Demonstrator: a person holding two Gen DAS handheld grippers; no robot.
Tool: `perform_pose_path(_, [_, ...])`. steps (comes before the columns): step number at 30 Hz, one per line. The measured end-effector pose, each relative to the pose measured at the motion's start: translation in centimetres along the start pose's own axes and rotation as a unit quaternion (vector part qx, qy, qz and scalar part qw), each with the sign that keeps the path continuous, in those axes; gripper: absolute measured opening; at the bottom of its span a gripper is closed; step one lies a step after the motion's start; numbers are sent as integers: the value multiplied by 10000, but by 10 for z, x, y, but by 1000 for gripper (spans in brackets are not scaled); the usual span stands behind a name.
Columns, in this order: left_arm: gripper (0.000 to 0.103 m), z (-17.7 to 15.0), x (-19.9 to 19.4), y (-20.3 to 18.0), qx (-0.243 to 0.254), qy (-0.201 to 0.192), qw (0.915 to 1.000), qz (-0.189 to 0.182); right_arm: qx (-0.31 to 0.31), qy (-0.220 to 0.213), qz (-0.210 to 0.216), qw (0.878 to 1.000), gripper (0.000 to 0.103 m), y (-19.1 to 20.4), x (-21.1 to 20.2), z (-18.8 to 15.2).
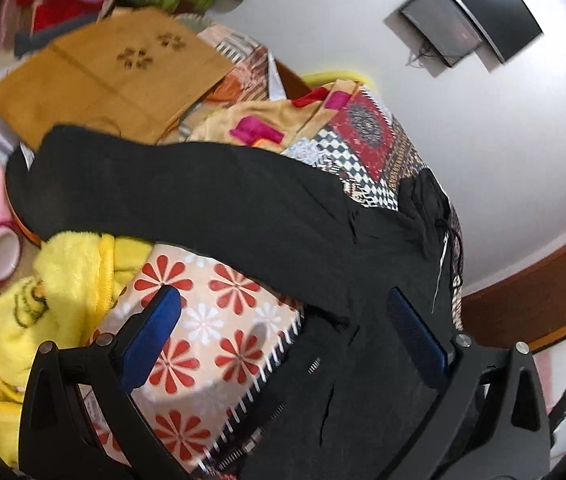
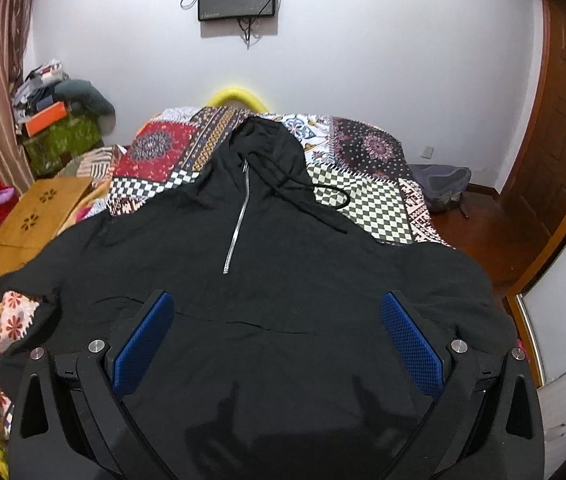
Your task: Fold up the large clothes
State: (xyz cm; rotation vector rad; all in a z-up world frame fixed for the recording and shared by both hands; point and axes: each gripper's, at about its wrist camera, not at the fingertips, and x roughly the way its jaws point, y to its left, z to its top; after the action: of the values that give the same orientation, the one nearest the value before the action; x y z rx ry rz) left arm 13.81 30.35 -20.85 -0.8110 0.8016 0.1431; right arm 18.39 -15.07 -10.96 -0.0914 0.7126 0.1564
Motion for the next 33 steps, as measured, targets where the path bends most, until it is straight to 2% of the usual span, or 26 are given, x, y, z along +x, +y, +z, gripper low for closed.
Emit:
perform_pose_path(2, [102,5,8,11,-245,111,9995,-159,-29,95,42,9999,103,6,7,0])
perform_pose_path(4, [94,9,15,25,-543,241,9968,-537,-84,242,92,9996,103,10,13,-2])
perform_pose_path(6, [93,14,26,41,-989,334,9903,-914,-137,322,101,9993,103,13,20,-2])
perform_pose_path(8, [90,17,31,51,-1228,304,9856,-1127,-203,393,52,9990,103,15,24,-3])
perform_pose_path(15, [86,38,44,59,-1386,-41,9811,-1349,-175,543,37,9984,103,14,32,1])
perform_pose_path(16, [82,42,49,62,-1414,-54,9807,-1352,-174,544,41,9984,103,14,31,2])
perform_pose_path(20, [54,56,68,71,-1571,-63,9844,-794,-311,366,-35,9988,103,16,20,10])
perform_pose_path(21, [52,57,71,71,-1541,-74,9858,-665,-359,310,-79,9988,103,16,17,11])
perform_pose_path(25, [34,64,79,58,-1058,-133,9940,237,-519,190,-265,9981,103,14,13,16])
perform_pose_path(26, [25,66,79,51,-855,-177,9949,508,-528,199,-270,9980,103,13,14,16])
perform_pose_path(27, [19,67,78,48,-754,-205,9948,646,-530,218,-274,9980,103,12,14,15])
perform_pose_path(28, [9,69,76,46,-673,-226,9950,699,-526,224,-272,9980,103,11,14,14])
perform_pose_path(33, [6,82,49,2,-81,-588,9957,709,-540,232,-257,9979,103,10,15,11])
